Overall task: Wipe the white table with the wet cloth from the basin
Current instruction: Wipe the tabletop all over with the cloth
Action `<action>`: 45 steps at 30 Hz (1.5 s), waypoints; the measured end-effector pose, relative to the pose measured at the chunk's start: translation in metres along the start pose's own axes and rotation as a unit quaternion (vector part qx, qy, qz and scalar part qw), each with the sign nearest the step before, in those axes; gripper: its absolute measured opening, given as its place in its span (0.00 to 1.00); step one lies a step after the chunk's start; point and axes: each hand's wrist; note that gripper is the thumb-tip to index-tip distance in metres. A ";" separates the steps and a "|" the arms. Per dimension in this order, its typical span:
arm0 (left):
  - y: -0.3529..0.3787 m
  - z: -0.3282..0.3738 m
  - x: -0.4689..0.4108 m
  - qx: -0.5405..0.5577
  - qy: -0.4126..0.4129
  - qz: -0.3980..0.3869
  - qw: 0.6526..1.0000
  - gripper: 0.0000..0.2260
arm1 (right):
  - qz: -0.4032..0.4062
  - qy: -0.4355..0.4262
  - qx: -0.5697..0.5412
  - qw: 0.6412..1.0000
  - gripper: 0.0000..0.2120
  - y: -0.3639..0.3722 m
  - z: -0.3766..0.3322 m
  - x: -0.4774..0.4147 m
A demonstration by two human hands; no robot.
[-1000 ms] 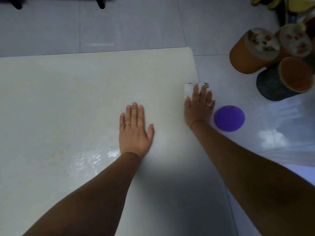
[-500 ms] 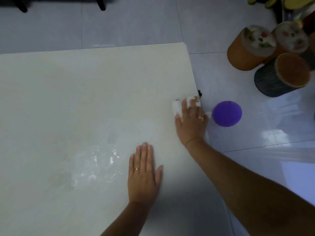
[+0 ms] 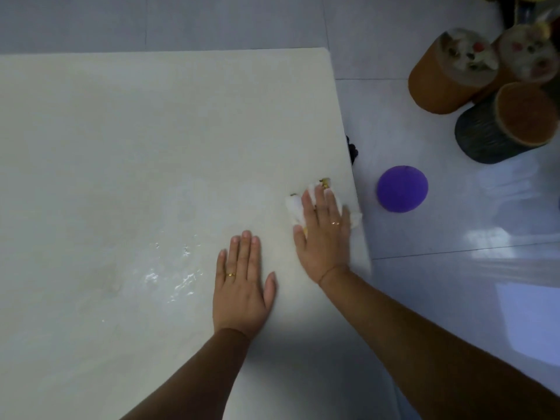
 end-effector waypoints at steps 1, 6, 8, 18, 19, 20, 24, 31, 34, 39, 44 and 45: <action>0.000 0.000 0.000 -0.001 0.001 0.001 1.000 0.30 | 0.005 -0.033 -0.001 0.999 0.31 0.004 -0.011 0.021; 0.002 0.000 0.000 0.004 0.000 0.018 1.000 0.30 | -0.015 -0.181 0.028 0.983 0.28 0.003 0.023 0.034; 0.003 0.000 0.000 0.004 0.002 0.021 1.000 0.30 | -0.023 -0.113 0.031 0.993 0.28 -0.004 0.049 0.014; 0.007 -0.002 0.001 0.003 0.004 0.025 1.000 0.29 | -0.007 -0.120 -0.006 0.993 0.30 0.023 -0.001 0.138; 0.006 -0.002 0.001 0.007 0.004 0.023 1.000 0.29 | -0.019 -0.164 0.003 0.986 0.30 0.021 0.008 0.140; 0.005 -0.002 0.002 0.010 0.004 0.022 1.000 0.29 | -0.025 -0.186 0.013 0.982 0.29 0.018 0.021 0.133; 0.001 -0.003 0.005 0.014 0.012 0.025 1.000 0.30 | -0.028 -0.019 0.005 0.999 0.27 0.003 0.055 0.086; 0.017 0.003 0.127 0.041 0.055 -0.002 0.998 0.28 | 0.010 0.016 0.006 1.000 0.30 0.029 -0.013 0.179; 0.024 0.002 0.153 0.018 0.063 -0.022 0.998 0.28 | -0.008 -0.098 0.006 0.995 0.30 0.034 -0.012 0.223; 0.023 0.005 0.151 0.024 0.055 -0.031 0.998 0.28 | -0.019 0.011 -0.009 1.000 0.28 0.020 0.043 0.187; 0.022 0.002 0.152 0.022 0.057 -0.028 0.998 0.29 | 0.020 0.131 -0.006 0.991 0.29 0.035 -0.005 0.227; 0.023 0.002 0.152 0.021 0.057 -0.029 0.998 0.29 | 0.018 0.110 -0.004 0.994 0.30 0.043 -0.020 0.252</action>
Point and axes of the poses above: each hand's wrist, its own x-axis away from the middle knuckle, its own y-axis out of the palm, z = x × y, and after that the axes turned 2 degrees about x, right-handed
